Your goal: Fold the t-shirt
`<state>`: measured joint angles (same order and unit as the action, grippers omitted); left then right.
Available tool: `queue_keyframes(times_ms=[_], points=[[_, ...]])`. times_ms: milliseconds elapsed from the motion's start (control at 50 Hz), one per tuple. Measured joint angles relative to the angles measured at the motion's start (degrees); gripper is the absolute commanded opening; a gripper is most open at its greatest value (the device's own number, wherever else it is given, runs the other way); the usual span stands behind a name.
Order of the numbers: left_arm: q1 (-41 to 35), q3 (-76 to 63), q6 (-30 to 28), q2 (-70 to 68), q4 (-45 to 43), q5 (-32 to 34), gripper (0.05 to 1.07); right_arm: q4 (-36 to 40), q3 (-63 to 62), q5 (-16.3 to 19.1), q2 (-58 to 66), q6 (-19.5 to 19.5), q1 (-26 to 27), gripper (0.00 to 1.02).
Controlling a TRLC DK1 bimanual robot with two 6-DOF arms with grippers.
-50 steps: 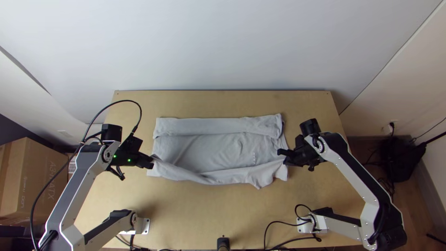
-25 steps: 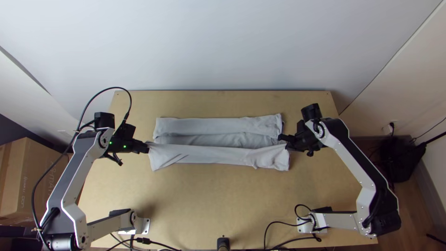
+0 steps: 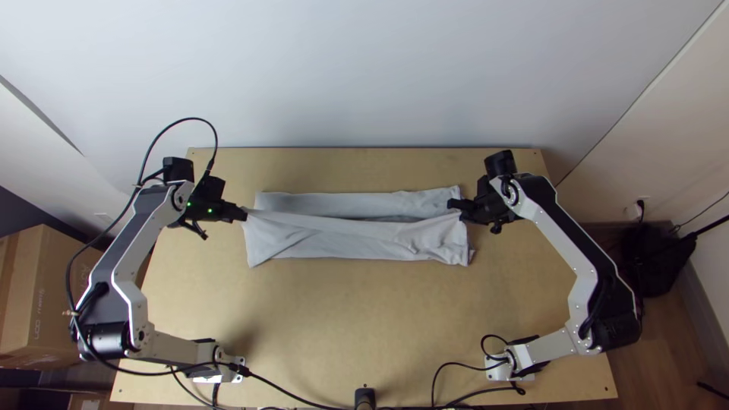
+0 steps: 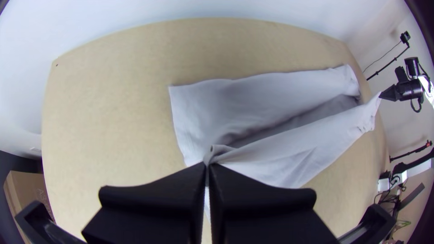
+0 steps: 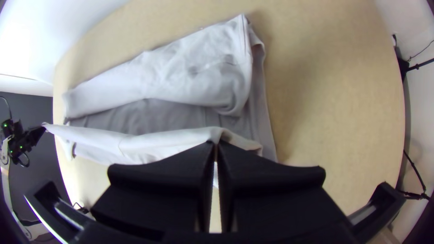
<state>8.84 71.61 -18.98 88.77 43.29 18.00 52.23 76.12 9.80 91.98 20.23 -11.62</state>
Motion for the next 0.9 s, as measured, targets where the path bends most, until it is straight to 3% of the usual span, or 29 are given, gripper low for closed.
queue_keyframes(times_ms=[580, 860, 900], points=[[-3.28, 16.65, 2.58, 18.47, -1.44, -0.22, 0.08, -4.37, 16.65, -0.46, 21.18, -1.25, 1.03, 0.02], [-2.97, 18.38, 3.19, 23.52, -1.9, -0.92, 0.08, -5.68, 19.52, -1.51, 26.45, -1.25, 2.91, 0.03], [-2.84, 18.05, 3.65, 23.76, -2.38, -1.03, 0.17, -5.73, 19.52, -1.53, 26.47, -1.25, 2.97, 0.15]])
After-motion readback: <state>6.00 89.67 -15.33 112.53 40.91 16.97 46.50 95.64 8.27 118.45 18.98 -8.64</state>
